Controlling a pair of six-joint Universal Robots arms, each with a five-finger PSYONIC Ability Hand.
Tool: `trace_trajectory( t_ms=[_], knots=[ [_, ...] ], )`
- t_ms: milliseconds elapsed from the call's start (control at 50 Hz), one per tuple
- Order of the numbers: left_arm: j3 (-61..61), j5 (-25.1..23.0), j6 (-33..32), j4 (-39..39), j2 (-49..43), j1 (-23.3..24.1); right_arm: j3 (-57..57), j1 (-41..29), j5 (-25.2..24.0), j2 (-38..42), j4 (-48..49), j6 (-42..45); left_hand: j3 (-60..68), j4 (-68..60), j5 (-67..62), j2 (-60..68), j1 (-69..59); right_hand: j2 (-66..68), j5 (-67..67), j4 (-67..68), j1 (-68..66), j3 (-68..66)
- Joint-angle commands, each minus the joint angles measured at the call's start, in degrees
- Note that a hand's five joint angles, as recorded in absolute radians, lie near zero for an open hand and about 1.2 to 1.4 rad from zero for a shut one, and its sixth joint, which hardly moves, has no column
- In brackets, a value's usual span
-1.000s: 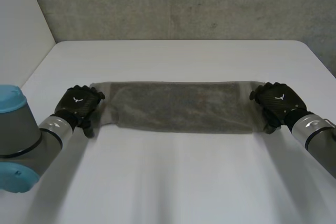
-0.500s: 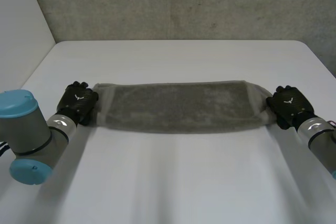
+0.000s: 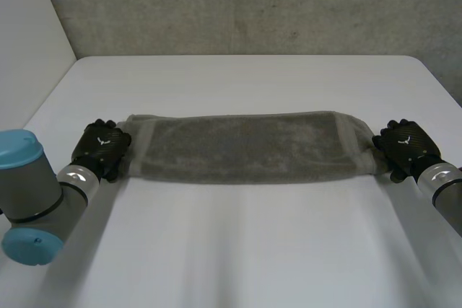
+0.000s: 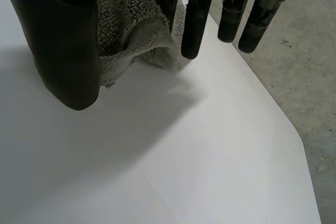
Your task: Fold the towel.
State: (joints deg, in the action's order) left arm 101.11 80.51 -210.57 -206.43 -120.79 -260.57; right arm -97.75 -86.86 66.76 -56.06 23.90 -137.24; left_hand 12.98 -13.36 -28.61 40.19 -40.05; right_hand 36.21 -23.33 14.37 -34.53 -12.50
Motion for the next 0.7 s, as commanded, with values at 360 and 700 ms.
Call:
trace_trajectory(
  t_ms=[360, 700],
  knots=[
    [0.8, 0.0, 0.3, 0.0, 1.3, -2.2, 0.0, -0.5, -0.6, 0.1, 0.5, -2.9, -3.0, 3.4, 6.2, -7.8, 7.6, -8.6, 5.8, -4.4, 7.0, 2.5],
    [0.8, -0.1, 1.3, -0.4, 2.5, -2.5, 4.4, -0.4, -2.1, 3.9, 0.4, -8.0, -3.0, 3.4, 13.4, -15.0, 14.9, 43.8, -46.7, -4.4, -45.5, 2.5]
  ],
)
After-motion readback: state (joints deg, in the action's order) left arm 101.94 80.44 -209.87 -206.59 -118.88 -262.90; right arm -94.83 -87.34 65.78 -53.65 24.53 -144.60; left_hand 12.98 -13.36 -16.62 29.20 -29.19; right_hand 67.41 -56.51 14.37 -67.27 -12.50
